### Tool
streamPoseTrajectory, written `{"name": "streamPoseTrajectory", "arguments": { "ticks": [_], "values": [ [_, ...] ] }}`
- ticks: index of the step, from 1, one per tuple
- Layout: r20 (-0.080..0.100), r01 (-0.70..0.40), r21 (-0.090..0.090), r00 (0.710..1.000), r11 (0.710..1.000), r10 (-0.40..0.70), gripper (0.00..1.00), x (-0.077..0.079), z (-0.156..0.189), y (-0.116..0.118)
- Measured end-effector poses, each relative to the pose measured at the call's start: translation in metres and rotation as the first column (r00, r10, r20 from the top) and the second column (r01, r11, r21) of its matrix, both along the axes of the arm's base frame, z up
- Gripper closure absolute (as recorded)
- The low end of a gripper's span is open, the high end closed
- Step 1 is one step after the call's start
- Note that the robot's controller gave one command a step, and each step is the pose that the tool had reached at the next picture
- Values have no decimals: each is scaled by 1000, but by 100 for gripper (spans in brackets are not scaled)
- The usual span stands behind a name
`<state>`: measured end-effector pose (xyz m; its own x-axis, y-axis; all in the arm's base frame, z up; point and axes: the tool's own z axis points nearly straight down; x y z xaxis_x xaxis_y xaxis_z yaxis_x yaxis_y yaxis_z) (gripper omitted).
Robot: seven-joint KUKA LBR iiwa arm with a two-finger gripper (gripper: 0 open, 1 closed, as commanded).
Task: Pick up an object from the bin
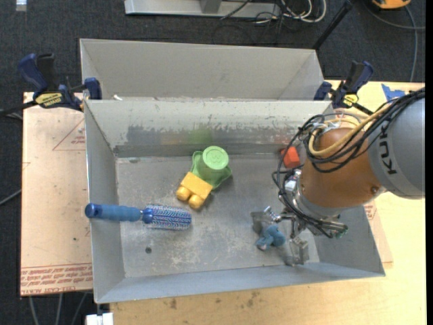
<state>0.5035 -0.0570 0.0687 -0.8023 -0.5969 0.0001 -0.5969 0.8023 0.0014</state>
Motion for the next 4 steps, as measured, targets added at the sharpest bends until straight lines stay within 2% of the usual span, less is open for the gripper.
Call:
{"name": "streamPoseTrajectory", "arguments": {
  "ticks": [1,2,4],
  "values": [
    [0,2,1,1000,1000,-2,0,0,0,0],
    [1,2,1,1000,1000,-2,100,1,0,0],
    [8,7,0,1000,1000,-7,100,4,91,1]
  ]
}}
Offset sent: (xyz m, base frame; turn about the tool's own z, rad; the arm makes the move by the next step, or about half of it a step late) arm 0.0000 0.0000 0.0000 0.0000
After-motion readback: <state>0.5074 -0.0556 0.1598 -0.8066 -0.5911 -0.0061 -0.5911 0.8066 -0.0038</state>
